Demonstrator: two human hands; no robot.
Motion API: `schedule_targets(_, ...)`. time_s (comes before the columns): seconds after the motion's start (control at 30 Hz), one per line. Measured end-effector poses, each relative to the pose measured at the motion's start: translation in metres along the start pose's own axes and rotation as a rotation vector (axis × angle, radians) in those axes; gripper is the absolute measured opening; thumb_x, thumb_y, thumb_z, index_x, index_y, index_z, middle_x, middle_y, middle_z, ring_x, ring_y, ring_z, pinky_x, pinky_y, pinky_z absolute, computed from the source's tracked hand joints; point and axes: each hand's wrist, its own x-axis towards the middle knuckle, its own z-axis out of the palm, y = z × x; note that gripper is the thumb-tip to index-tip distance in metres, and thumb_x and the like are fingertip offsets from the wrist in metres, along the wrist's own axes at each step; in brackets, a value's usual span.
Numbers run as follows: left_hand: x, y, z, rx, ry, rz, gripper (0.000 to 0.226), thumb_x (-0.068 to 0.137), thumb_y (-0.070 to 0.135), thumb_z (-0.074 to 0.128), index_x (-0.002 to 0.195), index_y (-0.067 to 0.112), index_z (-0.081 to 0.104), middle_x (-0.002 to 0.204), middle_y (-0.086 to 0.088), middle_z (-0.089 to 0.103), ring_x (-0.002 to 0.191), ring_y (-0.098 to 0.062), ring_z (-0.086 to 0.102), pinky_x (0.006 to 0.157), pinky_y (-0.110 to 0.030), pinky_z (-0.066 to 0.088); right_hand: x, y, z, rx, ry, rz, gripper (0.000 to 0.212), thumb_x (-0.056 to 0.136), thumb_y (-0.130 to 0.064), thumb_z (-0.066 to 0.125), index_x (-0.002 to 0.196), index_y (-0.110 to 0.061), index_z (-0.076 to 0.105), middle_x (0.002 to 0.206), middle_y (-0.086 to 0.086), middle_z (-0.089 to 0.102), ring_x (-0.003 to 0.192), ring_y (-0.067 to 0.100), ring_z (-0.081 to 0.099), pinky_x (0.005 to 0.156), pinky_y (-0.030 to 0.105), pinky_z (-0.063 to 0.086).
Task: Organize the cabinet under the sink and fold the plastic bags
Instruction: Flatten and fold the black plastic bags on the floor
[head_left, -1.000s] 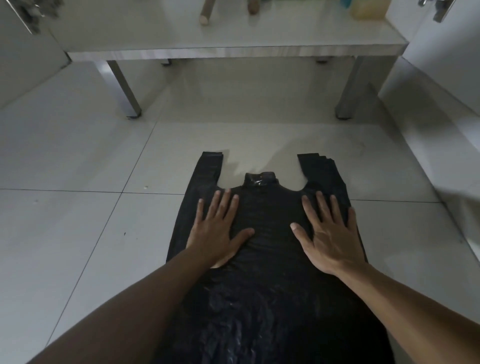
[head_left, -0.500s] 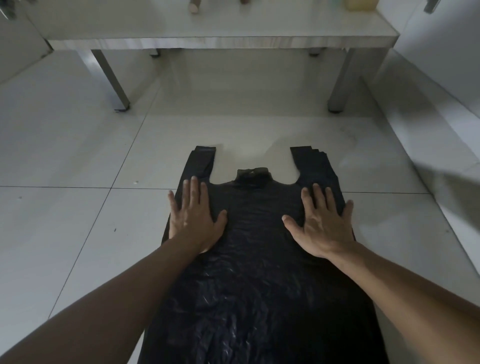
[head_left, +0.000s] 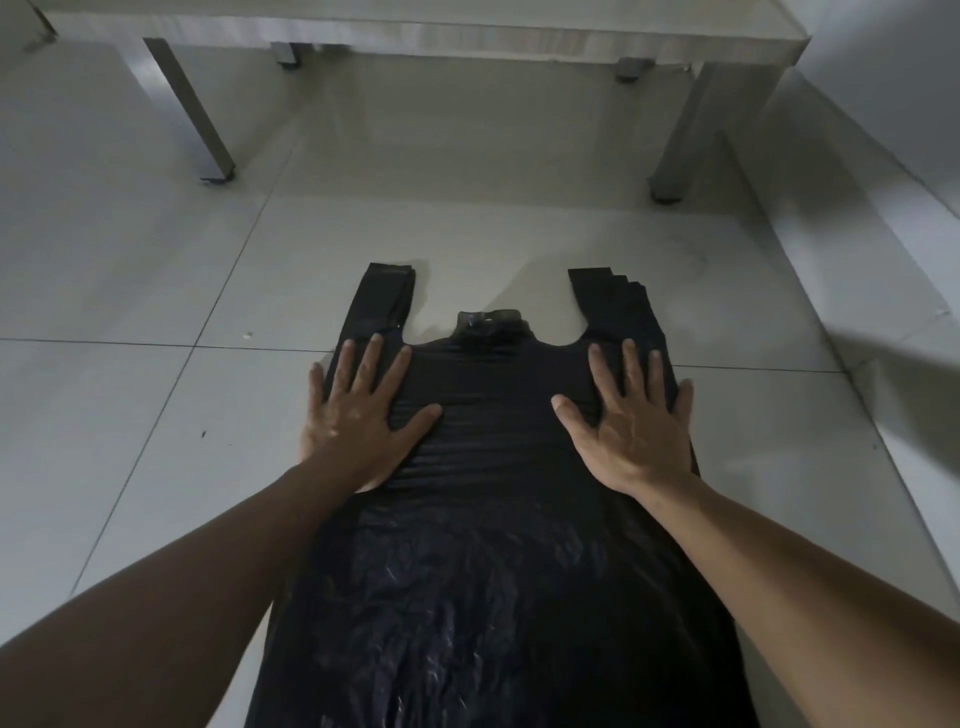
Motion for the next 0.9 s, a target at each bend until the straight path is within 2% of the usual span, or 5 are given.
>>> schedule_targets(0.2,0.0,0.001,-0.012,-0.095,-0.122,-0.024,0.089,0.077,0.082,0.004,0.151,0.035,-0.013,0.159,0.0,-0.021,0.145,-0.022,-0.022,0.116,-0.056,-0.008,0.005,0.003,-0.015,0.034,-0.188,0.003,0.084,0.083,-0.081,0.007,0.151,-0.038,-0.017,0.16,0.0,-0.025,0.147,0.027,-0.023,0.116,0.061,-0.007)
schedule_targets(0.33,-0.044,0.034,-0.018,-0.138,0.042,0.152,0.082,0.085,0.074,0.003,0.152,0.029,-0.01,0.158,0.001,-0.021,0.145,-0.019,-0.023,0.117,-0.053,-0.011,-0.039,-0.013,-0.017,0.041,0.025,-0.086,0.08,0.088,-0.075,0.007,0.153,-0.032,-0.011,0.161,0.002,-0.02,0.148,0.028,-0.019,0.116,0.057,-0.007)
schedule_targets(0.4,-0.074,0.043,-0.009,-0.136,0.022,0.225,0.08,0.085,0.074,0.005,0.152,0.032,-0.009,0.158,0.003,-0.021,0.146,-0.018,-0.021,0.118,-0.052,-0.009,-0.071,-0.017,-0.006,0.026,0.007,-0.172,0.079,0.085,-0.077,0.001,0.152,-0.036,-0.012,0.161,0.0,-0.019,0.148,0.027,-0.017,0.117,0.056,-0.006)
schedule_targets(0.63,-0.09,0.029,0.007,0.002,-0.035,0.134,0.08,0.08,0.079,-0.004,0.147,0.039,-0.021,0.157,0.006,-0.027,0.144,-0.02,-0.027,0.118,-0.052,-0.009,-0.083,0.017,0.009,-0.061,-0.033,-0.147,0.078,0.082,-0.08,-0.006,0.15,-0.043,-0.013,0.163,-0.004,-0.012,0.15,0.023,-0.011,0.119,0.055,-0.001)
schedule_targets(0.9,-0.118,0.032,-0.007,-0.074,-0.004,0.14,0.083,0.086,0.074,0.003,0.153,0.027,-0.004,0.16,-0.002,-0.017,0.146,-0.021,-0.021,0.118,-0.053,-0.009,-0.099,-0.001,-0.004,-0.08,-0.045,-0.144,0.079,0.085,-0.074,-0.005,0.153,-0.034,-0.007,0.164,0.003,-0.009,0.15,0.03,-0.008,0.116,0.062,0.001)
